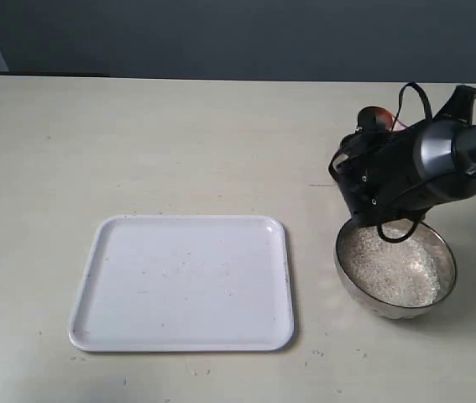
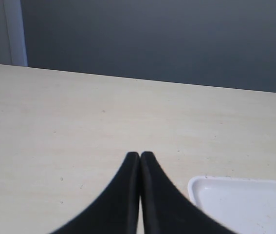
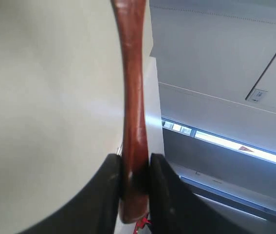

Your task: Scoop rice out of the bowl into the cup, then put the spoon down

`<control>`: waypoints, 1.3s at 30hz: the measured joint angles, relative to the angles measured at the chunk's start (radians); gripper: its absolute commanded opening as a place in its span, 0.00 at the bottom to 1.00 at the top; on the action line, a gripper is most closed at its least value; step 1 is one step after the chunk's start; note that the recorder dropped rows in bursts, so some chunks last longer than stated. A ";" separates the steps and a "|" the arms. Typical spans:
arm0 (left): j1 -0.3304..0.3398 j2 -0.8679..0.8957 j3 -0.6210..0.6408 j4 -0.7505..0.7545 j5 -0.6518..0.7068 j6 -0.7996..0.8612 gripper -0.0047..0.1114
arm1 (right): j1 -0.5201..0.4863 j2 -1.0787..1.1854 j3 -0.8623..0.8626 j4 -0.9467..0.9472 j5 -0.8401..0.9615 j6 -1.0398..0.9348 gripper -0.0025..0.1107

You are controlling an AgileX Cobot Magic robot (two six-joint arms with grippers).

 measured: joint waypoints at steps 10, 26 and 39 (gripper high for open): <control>0.000 0.000 0.000 0.000 0.000 0.000 0.04 | 0.000 0.029 0.000 -0.005 0.000 0.003 0.02; 0.000 0.000 0.000 0.000 0.000 0.000 0.04 | 0.027 -0.032 0.000 0.013 0.000 -0.030 0.02; 0.000 0.000 0.000 0.000 0.000 0.000 0.04 | 0.027 -0.051 0.000 0.028 0.000 -0.099 0.02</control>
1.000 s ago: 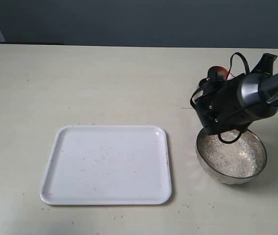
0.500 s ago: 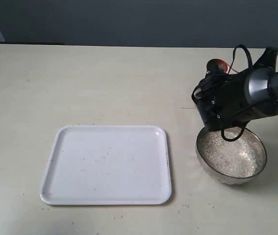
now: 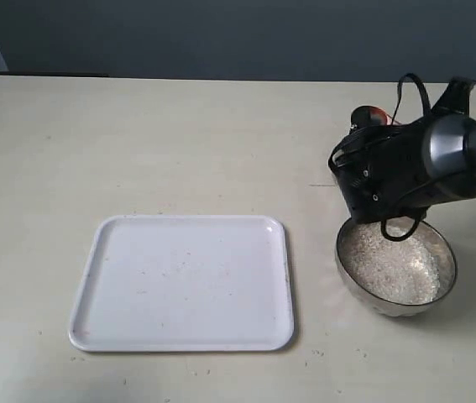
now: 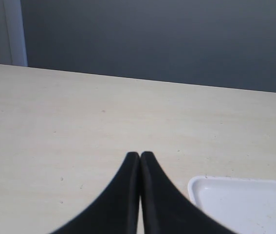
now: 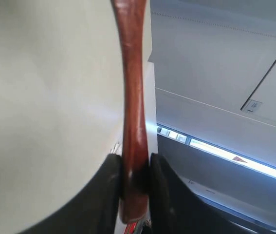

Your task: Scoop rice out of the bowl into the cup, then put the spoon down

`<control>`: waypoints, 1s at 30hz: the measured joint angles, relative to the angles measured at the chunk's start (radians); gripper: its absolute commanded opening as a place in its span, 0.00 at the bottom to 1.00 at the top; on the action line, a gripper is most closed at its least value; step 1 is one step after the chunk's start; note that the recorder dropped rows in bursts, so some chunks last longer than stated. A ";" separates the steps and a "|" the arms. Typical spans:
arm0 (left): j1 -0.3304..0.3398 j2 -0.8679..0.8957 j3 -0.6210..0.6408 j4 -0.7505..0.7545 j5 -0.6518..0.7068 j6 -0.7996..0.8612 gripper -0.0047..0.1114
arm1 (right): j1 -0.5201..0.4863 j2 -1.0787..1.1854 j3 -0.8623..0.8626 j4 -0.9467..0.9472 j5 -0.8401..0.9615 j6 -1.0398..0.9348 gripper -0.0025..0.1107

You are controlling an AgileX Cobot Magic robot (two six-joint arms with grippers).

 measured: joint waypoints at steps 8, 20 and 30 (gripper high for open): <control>0.000 0.000 0.000 0.002 0.000 0.000 0.04 | 0.000 -0.016 0.002 0.006 0.000 -0.013 0.02; 0.000 0.000 0.000 0.002 0.000 0.000 0.04 | -0.013 -0.016 0.002 0.034 0.000 0.012 0.02; 0.000 0.000 0.000 0.002 0.000 0.000 0.04 | -0.013 -0.012 0.002 0.046 0.000 0.074 0.02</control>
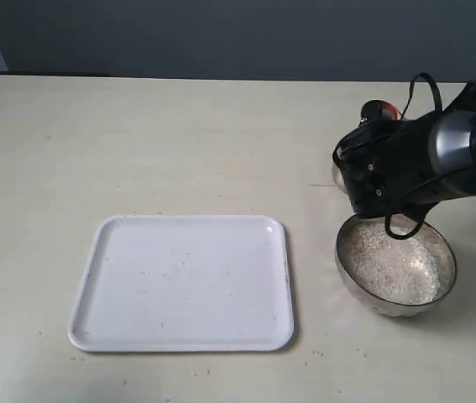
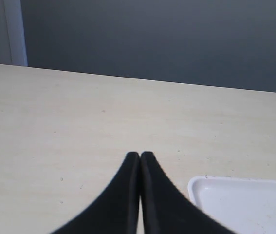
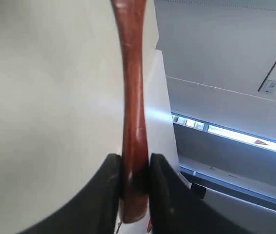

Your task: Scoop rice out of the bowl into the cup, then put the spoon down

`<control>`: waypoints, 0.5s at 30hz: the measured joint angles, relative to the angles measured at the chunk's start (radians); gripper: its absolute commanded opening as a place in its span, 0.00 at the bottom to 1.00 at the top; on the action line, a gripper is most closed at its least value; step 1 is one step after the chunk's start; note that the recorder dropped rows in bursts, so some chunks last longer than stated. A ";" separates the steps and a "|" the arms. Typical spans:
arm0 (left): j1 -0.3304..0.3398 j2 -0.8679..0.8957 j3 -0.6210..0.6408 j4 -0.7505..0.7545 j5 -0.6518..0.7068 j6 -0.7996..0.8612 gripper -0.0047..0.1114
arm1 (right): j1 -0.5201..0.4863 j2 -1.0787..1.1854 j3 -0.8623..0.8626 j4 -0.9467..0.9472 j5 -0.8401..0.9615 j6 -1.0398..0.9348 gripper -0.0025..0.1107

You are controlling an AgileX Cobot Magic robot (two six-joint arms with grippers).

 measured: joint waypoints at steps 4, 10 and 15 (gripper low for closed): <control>0.000 0.000 0.000 0.000 0.000 0.000 0.04 | 0.003 0.000 0.000 0.030 0.000 0.003 0.02; 0.000 0.000 0.000 0.000 0.000 0.000 0.04 | 0.011 0.000 0.000 0.029 0.000 -0.025 0.02; 0.000 0.000 0.000 0.000 0.000 0.000 0.04 | 0.011 -0.002 0.000 -0.009 0.000 -0.125 0.02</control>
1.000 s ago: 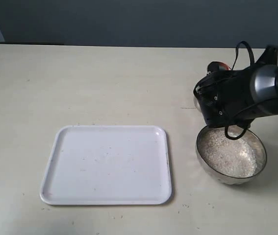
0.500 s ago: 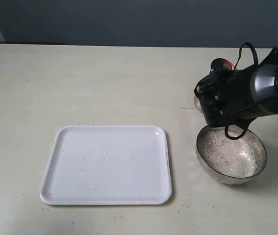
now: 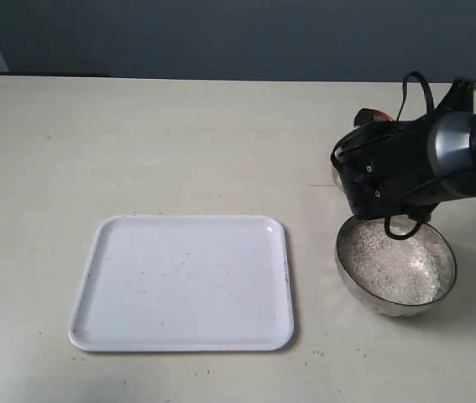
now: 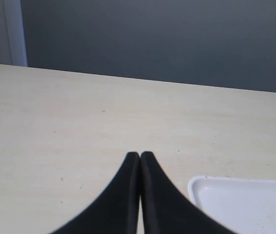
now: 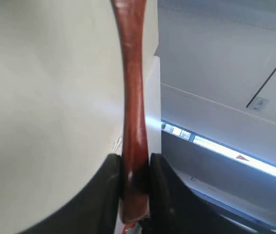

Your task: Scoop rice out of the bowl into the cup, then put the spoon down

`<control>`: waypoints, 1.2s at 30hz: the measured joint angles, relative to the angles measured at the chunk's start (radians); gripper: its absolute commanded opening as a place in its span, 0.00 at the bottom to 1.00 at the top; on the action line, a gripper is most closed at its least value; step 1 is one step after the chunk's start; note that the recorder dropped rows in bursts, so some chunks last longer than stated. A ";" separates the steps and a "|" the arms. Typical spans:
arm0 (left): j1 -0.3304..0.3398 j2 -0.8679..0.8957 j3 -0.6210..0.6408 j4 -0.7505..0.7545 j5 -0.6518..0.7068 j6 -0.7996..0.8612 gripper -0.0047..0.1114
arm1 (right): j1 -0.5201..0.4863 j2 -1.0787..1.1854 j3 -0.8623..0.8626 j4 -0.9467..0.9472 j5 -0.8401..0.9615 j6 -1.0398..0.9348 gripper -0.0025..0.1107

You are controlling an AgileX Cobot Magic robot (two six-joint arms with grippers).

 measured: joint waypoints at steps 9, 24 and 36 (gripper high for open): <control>0.000 0.000 0.000 0.000 0.000 0.000 0.04 | 0.000 -0.002 0.000 -0.039 0.000 -0.070 0.02; 0.000 0.000 0.000 0.000 0.000 0.000 0.04 | 0.004 -0.031 0.000 -0.002 0.000 -0.059 0.02; 0.000 0.000 0.000 0.000 0.000 0.000 0.04 | 0.004 -0.133 -0.004 0.145 0.000 -0.063 0.02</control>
